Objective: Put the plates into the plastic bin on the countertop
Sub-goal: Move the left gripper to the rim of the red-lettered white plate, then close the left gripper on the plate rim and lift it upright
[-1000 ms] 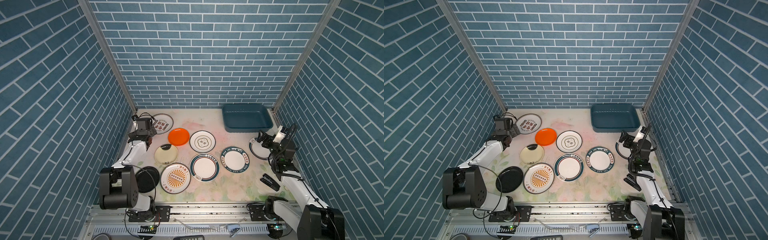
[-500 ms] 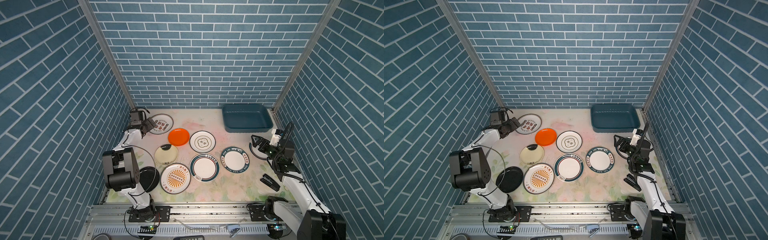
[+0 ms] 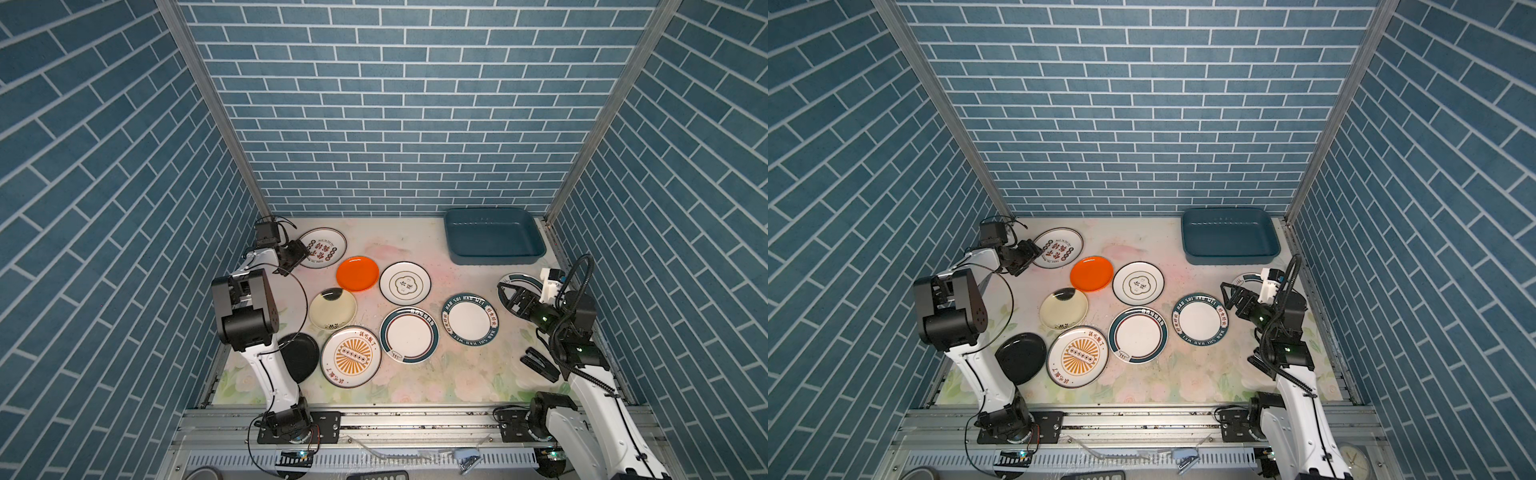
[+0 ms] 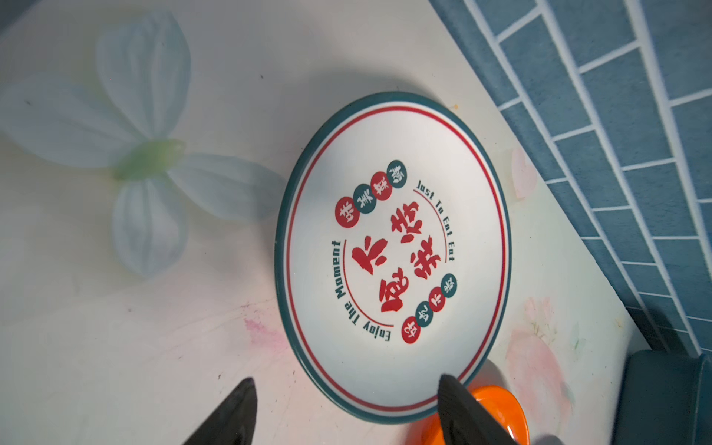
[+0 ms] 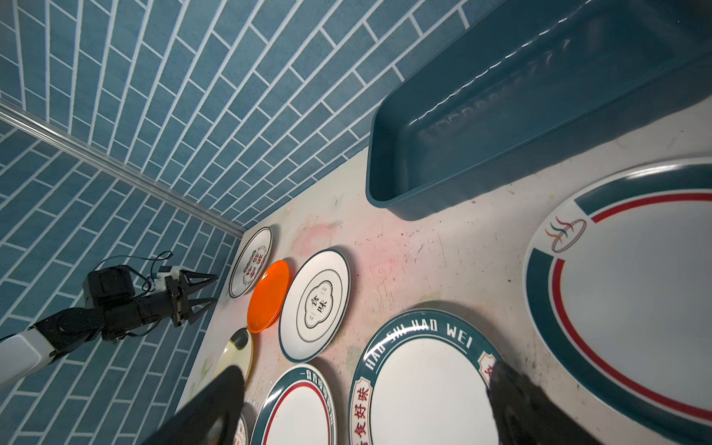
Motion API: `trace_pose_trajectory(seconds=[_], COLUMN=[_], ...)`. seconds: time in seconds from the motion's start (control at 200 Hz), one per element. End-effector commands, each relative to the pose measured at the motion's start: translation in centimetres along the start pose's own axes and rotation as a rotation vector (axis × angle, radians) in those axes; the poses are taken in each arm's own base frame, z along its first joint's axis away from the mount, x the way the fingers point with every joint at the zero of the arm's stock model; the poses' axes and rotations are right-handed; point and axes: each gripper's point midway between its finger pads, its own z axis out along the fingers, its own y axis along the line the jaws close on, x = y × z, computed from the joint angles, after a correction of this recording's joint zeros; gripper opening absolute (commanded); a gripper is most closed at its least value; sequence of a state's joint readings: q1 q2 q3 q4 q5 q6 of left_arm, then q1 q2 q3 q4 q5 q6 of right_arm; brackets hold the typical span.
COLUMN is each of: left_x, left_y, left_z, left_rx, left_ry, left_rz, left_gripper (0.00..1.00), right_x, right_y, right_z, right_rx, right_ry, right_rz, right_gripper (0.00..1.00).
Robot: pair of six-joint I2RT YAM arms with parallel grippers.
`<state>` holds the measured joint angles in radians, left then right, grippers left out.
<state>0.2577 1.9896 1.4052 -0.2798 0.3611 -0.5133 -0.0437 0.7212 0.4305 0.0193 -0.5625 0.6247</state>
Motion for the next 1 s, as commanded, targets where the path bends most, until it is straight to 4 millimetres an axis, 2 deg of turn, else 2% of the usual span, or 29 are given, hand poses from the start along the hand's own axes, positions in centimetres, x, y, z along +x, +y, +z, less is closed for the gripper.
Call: trace_pose_trajectory(seconds=[0.0,0.115,0.43,0.58,0.71,0.895,0.945,0.995], left_x=[0.2,-0.1,-0.7,-0.6,-0.4,-0.3,-0.3,-0.3], left_y=[0.6,1.4,2.5,2.9,3.4,3.7,3.7,3.5], left_z=[0.9,1.8,4.2,5.8,6.6,7.1,7.2,7.2], left_rx=[0.014,0.037,0.051,0.069,0.061,0.054,0.053,0.059], left_ry=[0.037,0.038,0.026,0.038,0.049,0.058,0.065,0.068], left_rz=[-0.026,-0.082,-0.155,-0.197,-0.208,-0.207,-0.208,-0.203], left_gripper=[0.65,0.58,0.54,0.47,0.35,0.1,0.0,0.0], right_x=[2.2,2.8,3.3,3.7,3.9,4.2,4.3,4.6], right_y=[-0.1,-0.7,-1.1,-1.3,-1.5,-2.2,-2.4,-2.6], right_z=[-0.3,-0.2,-0.1,-0.2,-0.3,-0.3,-0.3,-0.4], right_rx=[-0.017,-0.01,-0.001,0.0,0.012,0.046,0.054,0.063], right_ry=[0.069,0.069,0.078,0.078,0.08,0.082,0.088,0.097], right_rz=[0.04,0.049,0.066,0.083,0.086,0.098,0.101,0.099], right_gripper=[0.99,0.98,0.98,0.98,0.98,0.98,0.98,0.97])
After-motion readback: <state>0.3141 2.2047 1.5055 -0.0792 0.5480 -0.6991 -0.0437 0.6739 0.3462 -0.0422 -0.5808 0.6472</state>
